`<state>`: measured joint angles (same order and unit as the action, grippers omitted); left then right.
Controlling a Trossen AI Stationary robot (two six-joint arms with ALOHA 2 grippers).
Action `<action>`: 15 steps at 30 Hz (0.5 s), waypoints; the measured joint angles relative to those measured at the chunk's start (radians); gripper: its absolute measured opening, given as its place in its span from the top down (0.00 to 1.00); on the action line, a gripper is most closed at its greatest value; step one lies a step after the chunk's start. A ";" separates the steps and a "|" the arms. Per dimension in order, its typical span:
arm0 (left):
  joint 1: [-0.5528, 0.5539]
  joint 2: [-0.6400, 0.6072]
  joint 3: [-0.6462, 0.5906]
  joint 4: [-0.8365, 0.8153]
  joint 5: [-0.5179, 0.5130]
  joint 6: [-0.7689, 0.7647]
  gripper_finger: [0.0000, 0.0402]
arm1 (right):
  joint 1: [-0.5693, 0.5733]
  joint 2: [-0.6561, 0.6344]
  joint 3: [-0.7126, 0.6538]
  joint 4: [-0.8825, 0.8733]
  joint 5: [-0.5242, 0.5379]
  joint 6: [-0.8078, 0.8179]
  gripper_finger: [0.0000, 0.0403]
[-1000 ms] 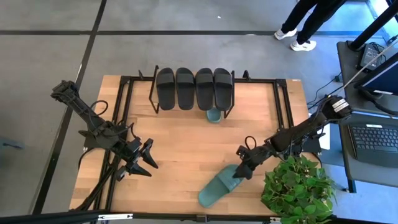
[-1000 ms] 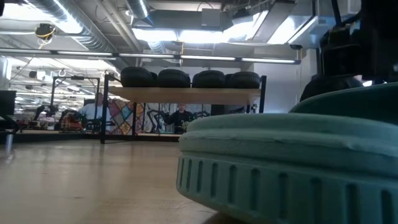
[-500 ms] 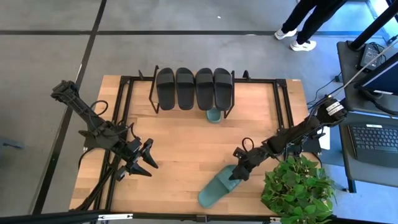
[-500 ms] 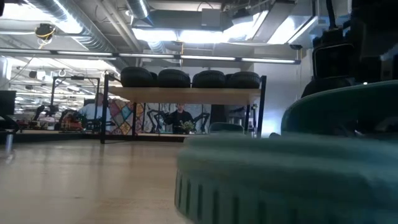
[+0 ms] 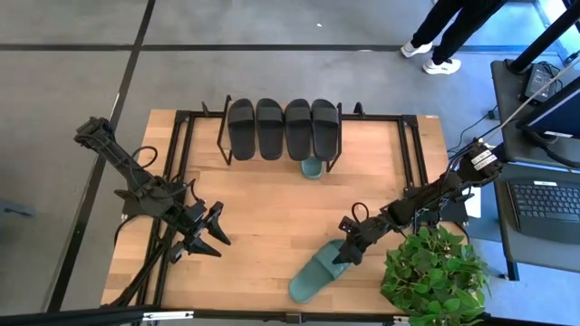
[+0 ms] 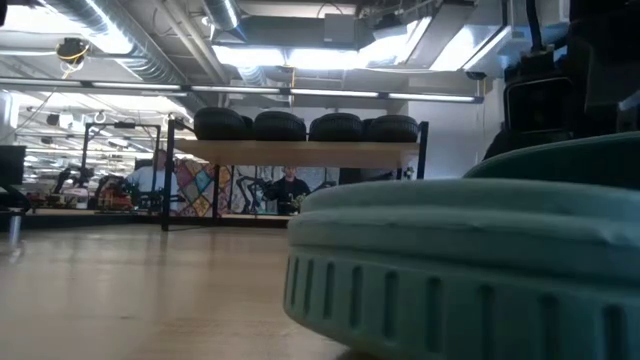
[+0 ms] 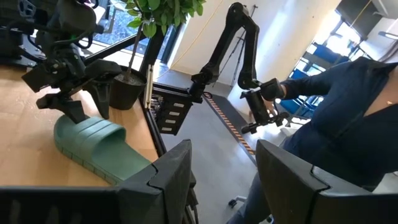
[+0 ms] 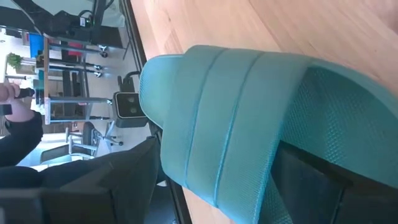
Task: Pick and place slides into the shelf
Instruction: Put the green slide under the shelf
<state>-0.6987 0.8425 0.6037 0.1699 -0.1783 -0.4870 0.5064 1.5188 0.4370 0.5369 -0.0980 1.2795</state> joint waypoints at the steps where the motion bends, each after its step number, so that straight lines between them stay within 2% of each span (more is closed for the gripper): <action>1: 0.000 0.000 0.000 0.000 0.000 0.000 0.57 | 0.000 0.000 0.000 0.000 0.000 0.000 0.27; 9: 0.000 0.000 0.000 0.003 0.000 0.000 0.57 | 0.000 0.000 0.000 0.005 0.003 0.007 0.27; 15: 0.000 0.000 0.000 0.002 -0.042 0.000 0.57 | 0.000 0.000 0.000 0.005 0.002 0.019 0.33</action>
<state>-0.6988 0.8425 0.6037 0.1722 -0.2200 -0.4870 0.5060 1.5188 0.4370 0.5423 -0.0956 1.2983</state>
